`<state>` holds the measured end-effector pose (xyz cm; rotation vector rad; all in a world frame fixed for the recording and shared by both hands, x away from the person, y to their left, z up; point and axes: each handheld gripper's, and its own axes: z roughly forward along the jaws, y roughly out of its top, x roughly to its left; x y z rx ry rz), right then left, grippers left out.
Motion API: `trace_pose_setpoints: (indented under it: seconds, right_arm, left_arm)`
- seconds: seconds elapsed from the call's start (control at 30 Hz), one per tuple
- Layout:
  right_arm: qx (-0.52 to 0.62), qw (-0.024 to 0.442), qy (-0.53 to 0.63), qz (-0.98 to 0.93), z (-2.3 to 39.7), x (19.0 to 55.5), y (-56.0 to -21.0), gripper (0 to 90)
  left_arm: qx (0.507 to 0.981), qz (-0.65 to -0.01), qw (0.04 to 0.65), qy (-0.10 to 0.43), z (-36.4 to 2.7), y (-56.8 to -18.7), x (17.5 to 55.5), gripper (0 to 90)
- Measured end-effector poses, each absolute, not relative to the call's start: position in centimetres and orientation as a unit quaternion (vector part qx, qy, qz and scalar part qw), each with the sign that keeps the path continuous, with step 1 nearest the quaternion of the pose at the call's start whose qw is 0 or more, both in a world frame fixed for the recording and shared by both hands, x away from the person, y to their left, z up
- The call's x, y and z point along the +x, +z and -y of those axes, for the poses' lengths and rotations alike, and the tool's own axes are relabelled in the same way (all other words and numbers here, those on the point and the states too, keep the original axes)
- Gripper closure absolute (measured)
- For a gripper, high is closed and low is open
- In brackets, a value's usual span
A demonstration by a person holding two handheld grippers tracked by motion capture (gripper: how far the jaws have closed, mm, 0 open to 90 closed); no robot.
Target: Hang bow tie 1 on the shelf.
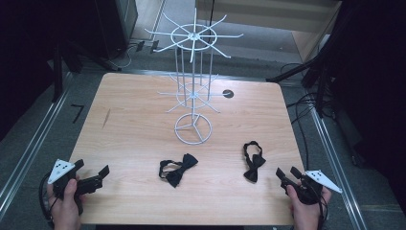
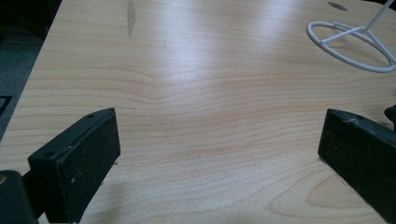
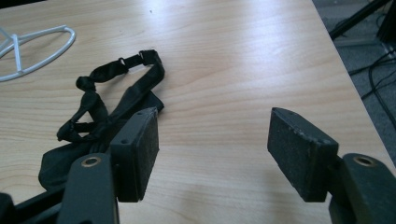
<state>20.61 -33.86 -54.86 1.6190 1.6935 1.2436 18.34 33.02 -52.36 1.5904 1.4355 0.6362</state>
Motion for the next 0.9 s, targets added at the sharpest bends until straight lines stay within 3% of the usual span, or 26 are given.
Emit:
trace_pose_setpoints:
  seconds: [0.1, 0.23, 0.9]
  right_arm:
    - [0.582, 0.243, 0.46, -0.625, 33.1, 20.4, -54.4, 41.4]
    - [0.564, 0.242, 0.478, -0.628, 32.1, 20.0, -53.5, 43.4]
    - [0.5, 0.236, 0.479, -0.682, 24.2, 20.7, -50.5, 43.3]
  left_arm:
    - [0.64, -0.578, 0.438, 0.256, -33.0, -52.4, 18.3, 0.0]
    - [0.642, -0.576, 0.436, 0.257, -33.0, -52.4, 18.4, 0.0]
    - [0.642, -0.576, 0.438, 0.255, -33.0, -52.4, 18.5, 0.0]
